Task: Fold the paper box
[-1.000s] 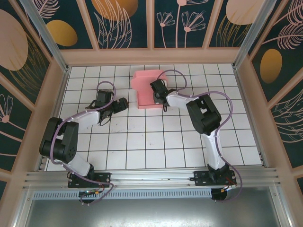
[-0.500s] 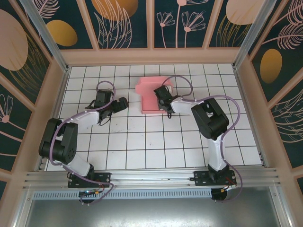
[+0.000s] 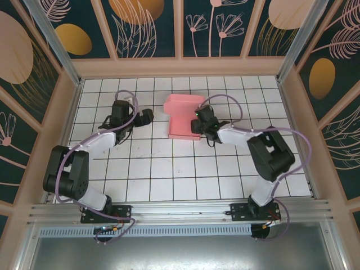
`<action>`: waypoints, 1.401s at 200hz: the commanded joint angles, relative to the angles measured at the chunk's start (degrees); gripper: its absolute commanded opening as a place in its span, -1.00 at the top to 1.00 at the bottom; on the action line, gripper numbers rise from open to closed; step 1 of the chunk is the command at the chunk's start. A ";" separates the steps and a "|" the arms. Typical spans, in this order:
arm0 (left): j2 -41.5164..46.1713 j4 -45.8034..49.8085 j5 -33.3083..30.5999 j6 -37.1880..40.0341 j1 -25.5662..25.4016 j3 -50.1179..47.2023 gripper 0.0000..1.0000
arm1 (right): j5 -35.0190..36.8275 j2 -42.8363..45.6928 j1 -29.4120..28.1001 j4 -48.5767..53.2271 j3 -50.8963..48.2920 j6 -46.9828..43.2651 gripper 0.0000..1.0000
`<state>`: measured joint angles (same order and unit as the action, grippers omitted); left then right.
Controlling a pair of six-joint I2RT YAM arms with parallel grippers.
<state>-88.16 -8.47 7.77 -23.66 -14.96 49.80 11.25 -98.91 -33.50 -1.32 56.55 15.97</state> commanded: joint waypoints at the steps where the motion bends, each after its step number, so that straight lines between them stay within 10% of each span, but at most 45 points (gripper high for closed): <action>1: -0.35 -1.99 7.68 14.61 -0.17 7.09 -0.98 | -10.01 7.50 4.30 -9.05 -4.23 -1.52 -0.39; 135: -27.32 43.60 26.73 61.85 -0.19 54.69 -0.49 | -20.76 20.87 11.26 -10.28 -11.71 -8.98 -0.44; 280: -34.32 53.33 33.33 67.07 -0.53 65.54 -0.32 | -19.56 20.79 11.28 -10.79 -13.62 -8.29 -0.45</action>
<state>-123.72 45.23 40.03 42.65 -15.25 115.87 -9.06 -79.75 -22.57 -11.55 44.14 7.92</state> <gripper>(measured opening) 0.697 0.722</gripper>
